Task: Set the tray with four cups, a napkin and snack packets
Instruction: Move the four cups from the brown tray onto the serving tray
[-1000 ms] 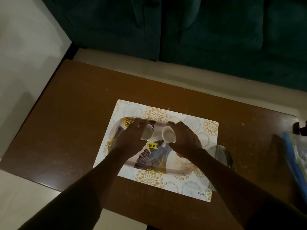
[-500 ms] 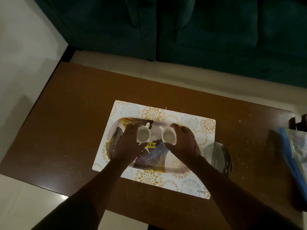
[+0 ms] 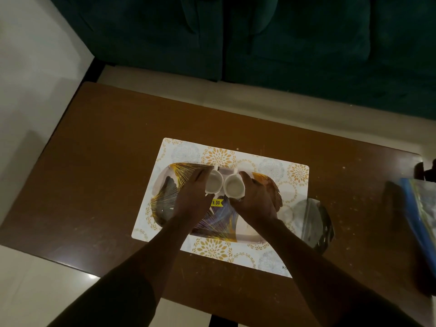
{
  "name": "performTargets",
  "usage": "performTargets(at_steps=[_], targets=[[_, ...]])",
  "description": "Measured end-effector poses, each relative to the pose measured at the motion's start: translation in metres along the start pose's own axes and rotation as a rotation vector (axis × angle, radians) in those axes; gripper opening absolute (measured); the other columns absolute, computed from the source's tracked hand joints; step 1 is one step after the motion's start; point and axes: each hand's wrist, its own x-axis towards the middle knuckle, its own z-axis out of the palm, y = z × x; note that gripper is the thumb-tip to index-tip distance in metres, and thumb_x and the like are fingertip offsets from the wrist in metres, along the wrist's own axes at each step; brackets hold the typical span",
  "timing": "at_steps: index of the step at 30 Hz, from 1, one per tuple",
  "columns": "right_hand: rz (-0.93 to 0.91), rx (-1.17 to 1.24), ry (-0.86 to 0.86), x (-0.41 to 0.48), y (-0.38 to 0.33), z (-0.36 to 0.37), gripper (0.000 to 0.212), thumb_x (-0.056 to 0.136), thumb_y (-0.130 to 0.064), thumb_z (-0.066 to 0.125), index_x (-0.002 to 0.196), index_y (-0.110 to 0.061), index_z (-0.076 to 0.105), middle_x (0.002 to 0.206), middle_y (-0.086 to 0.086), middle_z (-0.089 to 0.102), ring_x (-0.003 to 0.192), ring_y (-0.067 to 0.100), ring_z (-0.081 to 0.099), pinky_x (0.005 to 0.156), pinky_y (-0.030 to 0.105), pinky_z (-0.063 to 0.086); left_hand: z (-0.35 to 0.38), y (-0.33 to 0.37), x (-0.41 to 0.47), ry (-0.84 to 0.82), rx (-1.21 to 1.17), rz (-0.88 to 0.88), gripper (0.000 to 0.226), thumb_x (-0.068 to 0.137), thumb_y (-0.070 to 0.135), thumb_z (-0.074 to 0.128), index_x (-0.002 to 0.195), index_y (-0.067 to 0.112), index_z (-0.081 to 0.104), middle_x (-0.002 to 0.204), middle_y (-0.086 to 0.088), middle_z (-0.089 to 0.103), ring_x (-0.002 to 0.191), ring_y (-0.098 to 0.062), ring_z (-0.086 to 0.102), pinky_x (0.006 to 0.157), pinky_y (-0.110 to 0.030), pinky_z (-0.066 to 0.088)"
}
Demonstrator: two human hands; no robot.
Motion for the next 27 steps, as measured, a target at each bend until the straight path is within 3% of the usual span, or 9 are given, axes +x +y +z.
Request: performTargets(at_steps=[4,14,17,20,23,27], targets=[[-0.001,0.019,-0.001,0.003,0.001,0.0,0.063,0.08,-0.036,0.076,0.13,-0.009,0.05,0.116,0.006,0.068,0.103,0.019,0.066,0.082,0.032,0.056,0.001,-0.002,0.003,0.019,-0.034,-0.007,0.065,0.082,0.016,0.074,0.141,0.013,0.047,0.141,-0.007,0.053,0.128,-0.024,0.053,0.1,-0.04,0.051],[-0.004,-0.009,0.024,0.005,0.004,0.003,0.065,0.077,-0.04,0.077,0.129,-0.012,0.049,0.113,0.004,0.068,0.1,0.017,0.065,0.073,0.017,0.043,0.003,-0.009,0.006,0.004,-0.044,0.005,0.072,0.08,0.02,0.076,0.144,0.016,0.042,0.141,-0.007,0.05,0.127,-0.023,0.052,0.093,-0.033,0.05],[0.024,-0.036,-0.004,0.007,0.004,-0.001,0.086,0.072,-0.048,0.078,0.14,-0.014,0.038,0.119,0.005,0.066,0.104,0.02,0.066,0.079,0.027,0.054,-0.004,-0.012,0.009,-0.028,-0.054,0.018,0.091,0.075,0.03,0.081,0.15,0.02,0.03,0.147,-0.009,0.042,0.132,-0.026,0.046,0.094,-0.041,0.052],[0.05,-0.043,-0.03,0.007,0.003,-0.011,0.103,0.067,-0.065,0.073,0.145,-0.016,0.029,0.132,0.006,0.06,0.114,0.023,0.062,0.09,0.04,0.056,-0.015,-0.02,0.008,-0.053,0.06,0.064,0.103,0.07,0.063,0.072,0.152,0.03,0.018,0.155,-0.004,0.033,0.138,-0.026,0.04,0.094,-0.048,0.049],[0.079,0.085,-0.001,0.007,0.005,-0.027,0.095,0.077,-0.066,0.062,0.148,-0.017,0.024,0.146,0.014,0.046,0.129,0.031,0.051,0.098,0.043,0.05,-0.026,-0.022,0.008,-0.064,0.078,0.09,0.097,0.074,0.078,0.053,0.151,0.039,0.01,0.157,0.0,0.027,0.141,-0.025,0.036,0.101,-0.058,0.046],[0.136,0.115,0.101,0.026,0.016,-0.055,0.07,0.092,-0.058,0.046,0.145,-0.015,0.033,0.146,0.015,0.045,0.131,0.032,0.048,0.095,0.034,0.042,-0.033,-0.004,0.029,0.07,0.08,0.087,0.082,0.085,0.07,0.044,0.152,0.036,0.011,0.158,-0.003,0.029,0.143,-0.025,0.033,0.106,-0.054,0.043]])
